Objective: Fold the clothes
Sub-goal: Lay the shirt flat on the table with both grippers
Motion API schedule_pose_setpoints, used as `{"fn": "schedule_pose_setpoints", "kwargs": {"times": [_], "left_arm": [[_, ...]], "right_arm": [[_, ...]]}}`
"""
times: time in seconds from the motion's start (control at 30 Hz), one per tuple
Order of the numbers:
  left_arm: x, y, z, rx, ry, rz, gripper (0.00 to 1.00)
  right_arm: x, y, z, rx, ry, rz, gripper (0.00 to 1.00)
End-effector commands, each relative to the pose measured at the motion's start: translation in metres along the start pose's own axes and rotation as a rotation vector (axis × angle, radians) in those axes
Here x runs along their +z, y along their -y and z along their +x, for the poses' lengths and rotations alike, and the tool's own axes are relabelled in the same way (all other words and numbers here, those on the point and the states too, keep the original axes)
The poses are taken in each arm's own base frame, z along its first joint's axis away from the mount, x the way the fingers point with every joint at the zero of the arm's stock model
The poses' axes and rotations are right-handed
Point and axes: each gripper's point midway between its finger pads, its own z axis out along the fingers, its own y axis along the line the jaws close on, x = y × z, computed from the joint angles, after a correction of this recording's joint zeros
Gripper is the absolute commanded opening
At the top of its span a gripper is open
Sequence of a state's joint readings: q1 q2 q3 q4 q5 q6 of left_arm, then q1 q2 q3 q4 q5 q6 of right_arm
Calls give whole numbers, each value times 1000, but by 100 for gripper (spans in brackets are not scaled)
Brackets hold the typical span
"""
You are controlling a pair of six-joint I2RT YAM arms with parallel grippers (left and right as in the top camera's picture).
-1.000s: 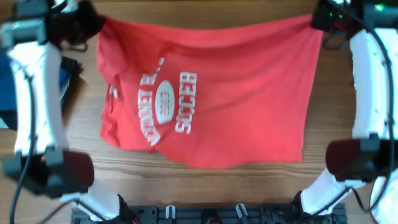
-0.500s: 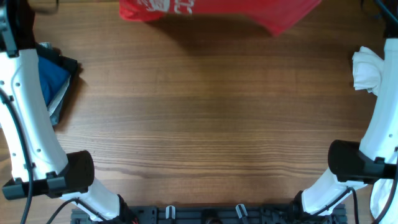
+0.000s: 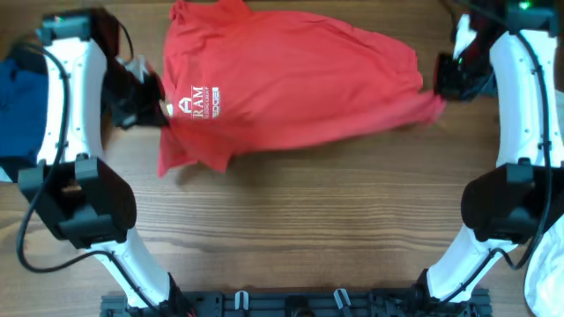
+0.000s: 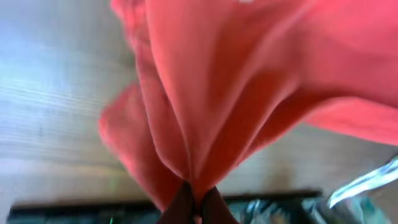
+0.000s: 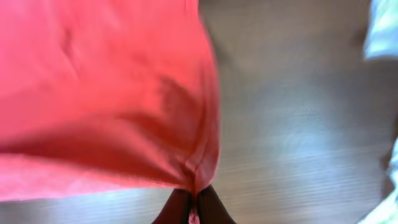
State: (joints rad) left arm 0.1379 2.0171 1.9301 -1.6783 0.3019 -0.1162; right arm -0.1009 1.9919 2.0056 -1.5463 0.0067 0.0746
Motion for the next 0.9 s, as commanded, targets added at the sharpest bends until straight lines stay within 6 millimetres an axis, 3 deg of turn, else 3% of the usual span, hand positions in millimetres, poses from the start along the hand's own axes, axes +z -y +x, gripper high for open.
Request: {"fn": "schedule_pose_setpoints", "kwargs": {"times": [0.0,0.13,0.3,0.4,0.6,0.7,0.87], "left_arm": [[32,-29,24,-21,-136,-97,4],[52,-77,37,-184,-148,-334,4],[54,-93,47,-253,-93,-343,4],[44,-99,54,-308,-5,-310,4],[37,-98,79,-305,138,-250,4],[45,-98,93,-309,106,-238,4],[54,-101,105,-327,91,-240,4]], "right_arm": [[32,14,43,10,-198,35,4],[69,46,84,135,-337,167,4],[87,67,114,282,-295,159,4],[86,76,128,380,-198,108,4],[58,76,141,398,-14,54,4],[54,73,154,400,-53,56,4],[53,72,159,407,-69,51,4]]}}
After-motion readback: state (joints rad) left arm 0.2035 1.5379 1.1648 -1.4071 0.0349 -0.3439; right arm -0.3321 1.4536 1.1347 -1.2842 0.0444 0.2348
